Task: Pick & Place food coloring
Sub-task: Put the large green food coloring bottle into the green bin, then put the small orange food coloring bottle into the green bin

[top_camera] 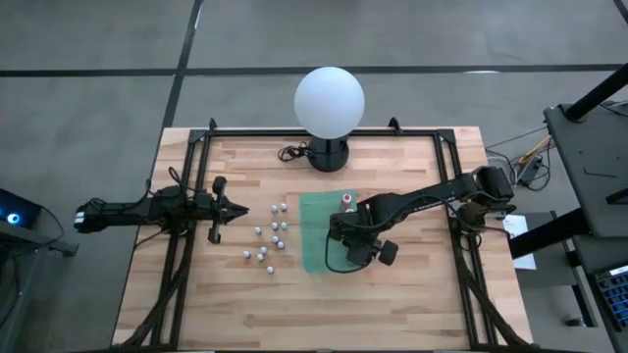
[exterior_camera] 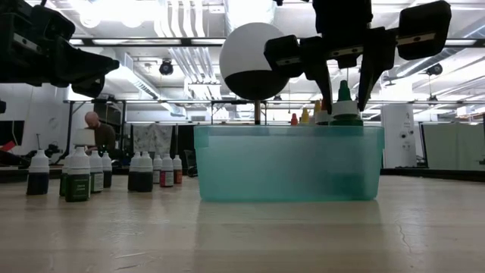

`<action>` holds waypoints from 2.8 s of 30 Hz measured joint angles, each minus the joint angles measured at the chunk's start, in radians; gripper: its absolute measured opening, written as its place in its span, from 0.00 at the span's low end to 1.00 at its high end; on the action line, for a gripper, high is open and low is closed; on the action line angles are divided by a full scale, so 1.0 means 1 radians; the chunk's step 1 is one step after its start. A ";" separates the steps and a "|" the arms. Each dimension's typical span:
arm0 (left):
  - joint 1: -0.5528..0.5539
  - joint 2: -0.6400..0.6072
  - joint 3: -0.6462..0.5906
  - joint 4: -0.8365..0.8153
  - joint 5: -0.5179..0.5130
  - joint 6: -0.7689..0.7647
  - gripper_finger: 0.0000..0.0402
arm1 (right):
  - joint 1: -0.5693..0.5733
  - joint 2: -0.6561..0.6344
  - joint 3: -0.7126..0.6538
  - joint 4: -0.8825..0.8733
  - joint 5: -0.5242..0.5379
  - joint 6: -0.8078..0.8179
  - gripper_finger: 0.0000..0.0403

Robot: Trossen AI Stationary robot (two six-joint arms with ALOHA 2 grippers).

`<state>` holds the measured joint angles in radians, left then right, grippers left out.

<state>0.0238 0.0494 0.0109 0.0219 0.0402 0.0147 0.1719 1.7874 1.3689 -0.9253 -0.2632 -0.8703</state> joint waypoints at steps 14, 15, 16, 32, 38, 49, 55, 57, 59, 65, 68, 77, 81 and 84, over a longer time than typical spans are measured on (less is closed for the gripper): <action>0.000 0.000 0.000 0.000 0.000 0.000 0.00 | 0.000 -0.005 0.000 -0.001 0.000 0.007 0.37; 0.000 0.000 0.000 0.000 0.000 0.000 0.00 | 0.000 -0.005 0.000 -0.001 0.000 0.011 0.38; 0.000 0.000 0.000 0.000 0.000 0.000 0.00 | 0.000 -0.006 0.000 0.000 0.000 0.018 0.38; 0.000 0.000 0.000 0.000 0.000 0.000 0.00 | 0.000 -0.020 0.000 0.001 0.000 0.030 0.45; 0.000 0.000 0.000 0.000 0.000 0.000 0.00 | 0.000 -0.077 0.001 0.001 0.001 0.040 0.44; 0.000 0.000 0.000 0.000 0.000 0.000 0.00 | 0.000 -0.222 0.013 0.003 0.002 0.168 0.43; 0.000 0.000 0.000 0.000 0.000 0.000 0.00 | 0.000 -0.284 0.012 0.024 0.004 0.250 0.38; 0.000 0.000 0.000 0.000 0.000 0.000 0.00 | 0.000 -0.302 0.012 0.024 0.004 0.275 0.34; 0.000 0.000 0.000 0.000 0.000 0.000 0.00 | 0.000 -0.315 0.012 0.026 0.005 0.300 0.30; 0.000 0.000 0.000 0.000 0.000 0.000 0.00 | -0.001 -0.361 0.003 0.030 0.092 0.347 0.13; 0.000 0.000 0.000 0.000 0.000 0.000 0.00 | -0.001 -0.380 -0.002 0.029 0.133 0.351 0.05; 0.000 0.000 0.000 0.000 0.000 0.000 0.00 | -0.040 -0.463 -0.008 0.105 0.139 0.533 0.02; 0.000 0.000 0.000 0.000 0.000 0.000 0.00 | -0.065 -0.509 -0.043 0.195 0.223 0.645 0.02; 0.000 0.000 0.000 0.000 0.000 0.000 0.00 | -0.074 -0.534 -0.070 0.247 0.292 0.683 0.02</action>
<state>0.0238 0.0494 0.0109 0.0223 0.0406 0.0144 0.0978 1.2533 1.2991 -0.6779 0.0293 -0.1878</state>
